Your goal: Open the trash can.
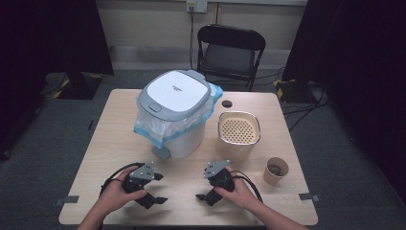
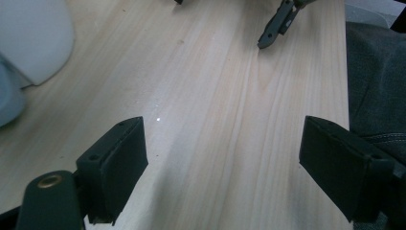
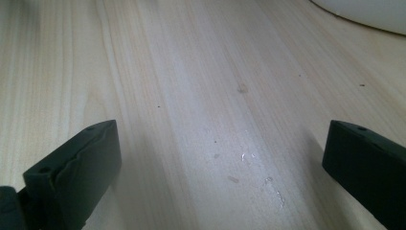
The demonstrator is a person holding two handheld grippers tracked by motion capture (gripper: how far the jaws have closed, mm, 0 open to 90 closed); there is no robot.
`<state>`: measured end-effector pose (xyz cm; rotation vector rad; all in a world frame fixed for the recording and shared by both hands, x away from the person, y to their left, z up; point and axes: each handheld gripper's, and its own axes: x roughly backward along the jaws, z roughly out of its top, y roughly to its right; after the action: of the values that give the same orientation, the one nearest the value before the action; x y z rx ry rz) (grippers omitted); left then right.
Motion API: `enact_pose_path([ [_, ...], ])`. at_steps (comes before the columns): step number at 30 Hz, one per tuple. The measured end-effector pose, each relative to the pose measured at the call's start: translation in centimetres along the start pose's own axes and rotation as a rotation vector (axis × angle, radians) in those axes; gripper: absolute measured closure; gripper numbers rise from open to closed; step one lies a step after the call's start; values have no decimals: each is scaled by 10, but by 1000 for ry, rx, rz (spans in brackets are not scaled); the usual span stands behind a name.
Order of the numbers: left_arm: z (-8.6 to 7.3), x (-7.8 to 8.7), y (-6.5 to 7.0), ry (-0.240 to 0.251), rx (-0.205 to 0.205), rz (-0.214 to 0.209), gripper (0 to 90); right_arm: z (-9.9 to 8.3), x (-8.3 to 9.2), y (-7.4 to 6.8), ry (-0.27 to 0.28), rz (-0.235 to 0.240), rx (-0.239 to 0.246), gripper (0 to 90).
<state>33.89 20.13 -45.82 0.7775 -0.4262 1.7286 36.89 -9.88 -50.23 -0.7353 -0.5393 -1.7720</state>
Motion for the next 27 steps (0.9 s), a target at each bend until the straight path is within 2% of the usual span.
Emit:
enact_pose_path([
  [3, 3, 6, -1, -9, -4, 4, 162, 0, 0, 0, 0, 0, -1, 0],
  [7, 6, 12, -2, -13, 13, -1, 162, 0, 0, 0, 0, 0, 0, 0],
  [12, 10, 22, -5, -41, 18, 1, 162, 0, 0, 0, 0, 0, 0, 0],
  [18, 18, 35, -10, -27, 36, 16, 162, 0, 0, 0, 0, 0, -1, 0],
  [25, 27, 49, -16, -39, 45, 31, 162, 0, 0, 0, 0, 0, 0, 0],
  [27, 29, 52, -17, -29, 59, 31, 162, 0, 0, 0, 0, 0, -1, 0],
])
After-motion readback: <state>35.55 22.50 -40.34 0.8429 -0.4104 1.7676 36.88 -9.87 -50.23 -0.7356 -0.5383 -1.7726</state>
